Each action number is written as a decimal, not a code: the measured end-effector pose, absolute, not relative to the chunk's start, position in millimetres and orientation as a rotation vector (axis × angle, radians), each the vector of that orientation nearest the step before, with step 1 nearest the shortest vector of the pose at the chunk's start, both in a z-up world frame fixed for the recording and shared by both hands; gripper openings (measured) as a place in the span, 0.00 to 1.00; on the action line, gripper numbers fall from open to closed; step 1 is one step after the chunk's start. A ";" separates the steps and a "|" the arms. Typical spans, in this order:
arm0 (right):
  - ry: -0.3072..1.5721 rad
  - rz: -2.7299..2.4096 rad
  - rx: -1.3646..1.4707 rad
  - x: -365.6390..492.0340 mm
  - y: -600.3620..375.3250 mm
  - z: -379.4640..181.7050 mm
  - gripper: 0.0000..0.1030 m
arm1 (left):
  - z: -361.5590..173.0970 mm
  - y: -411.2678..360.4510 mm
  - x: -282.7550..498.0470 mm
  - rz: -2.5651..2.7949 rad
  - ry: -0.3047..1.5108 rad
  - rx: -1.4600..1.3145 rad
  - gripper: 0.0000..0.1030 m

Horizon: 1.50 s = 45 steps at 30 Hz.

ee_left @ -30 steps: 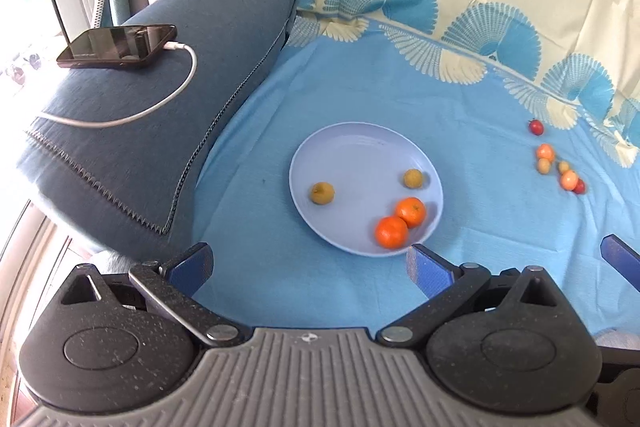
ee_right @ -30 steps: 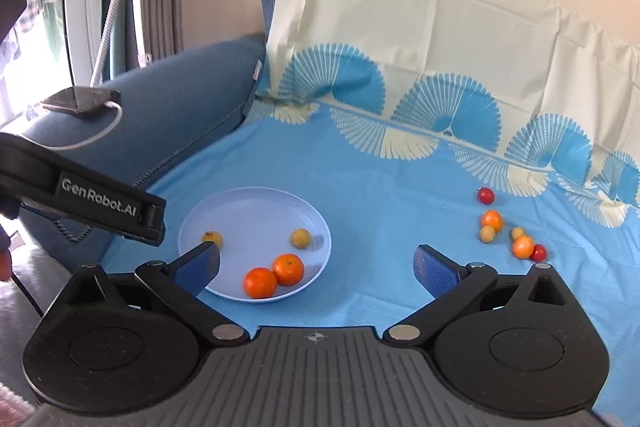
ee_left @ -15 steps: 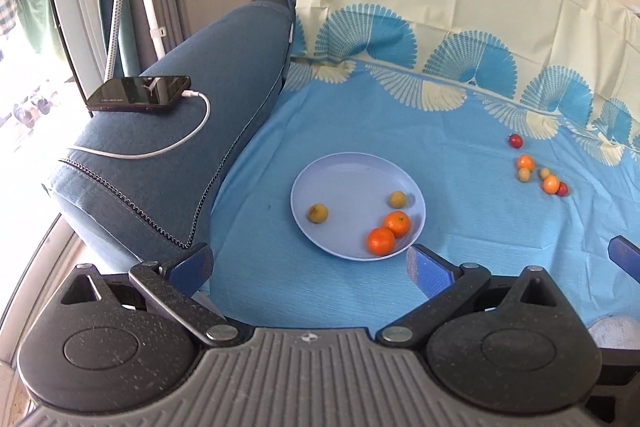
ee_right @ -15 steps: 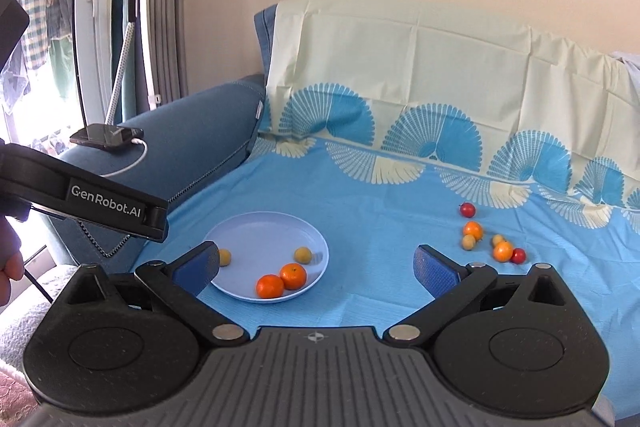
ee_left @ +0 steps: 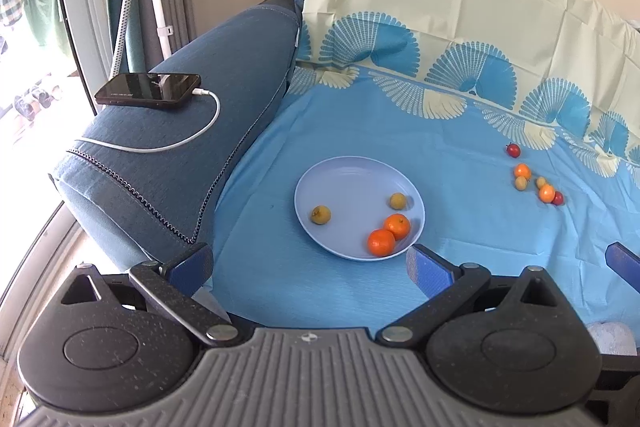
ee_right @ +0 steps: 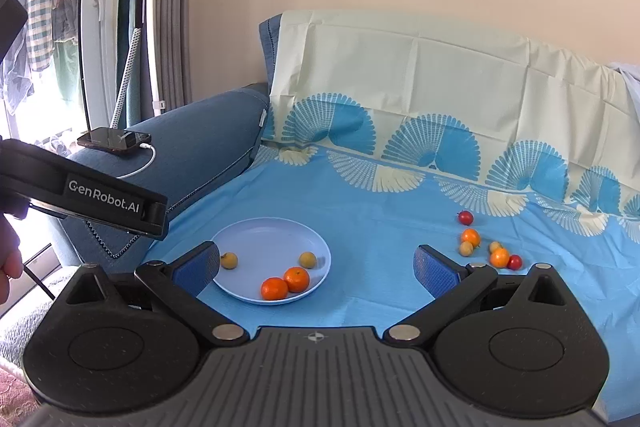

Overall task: Organize fruits
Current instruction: 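Withdraw both tools from the plate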

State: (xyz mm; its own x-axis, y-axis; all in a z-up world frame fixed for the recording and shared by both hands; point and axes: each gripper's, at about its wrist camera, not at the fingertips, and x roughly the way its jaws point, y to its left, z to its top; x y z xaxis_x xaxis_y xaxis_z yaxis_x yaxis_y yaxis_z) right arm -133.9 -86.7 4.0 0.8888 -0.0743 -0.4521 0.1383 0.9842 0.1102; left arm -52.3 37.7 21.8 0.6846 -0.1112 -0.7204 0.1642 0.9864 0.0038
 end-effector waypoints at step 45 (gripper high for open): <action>0.561 -0.494 0.334 -87.4 -239.1 -97.1 0.99 | -30.0 -124.6 47.1 -0.311 0.974 0.225 1.00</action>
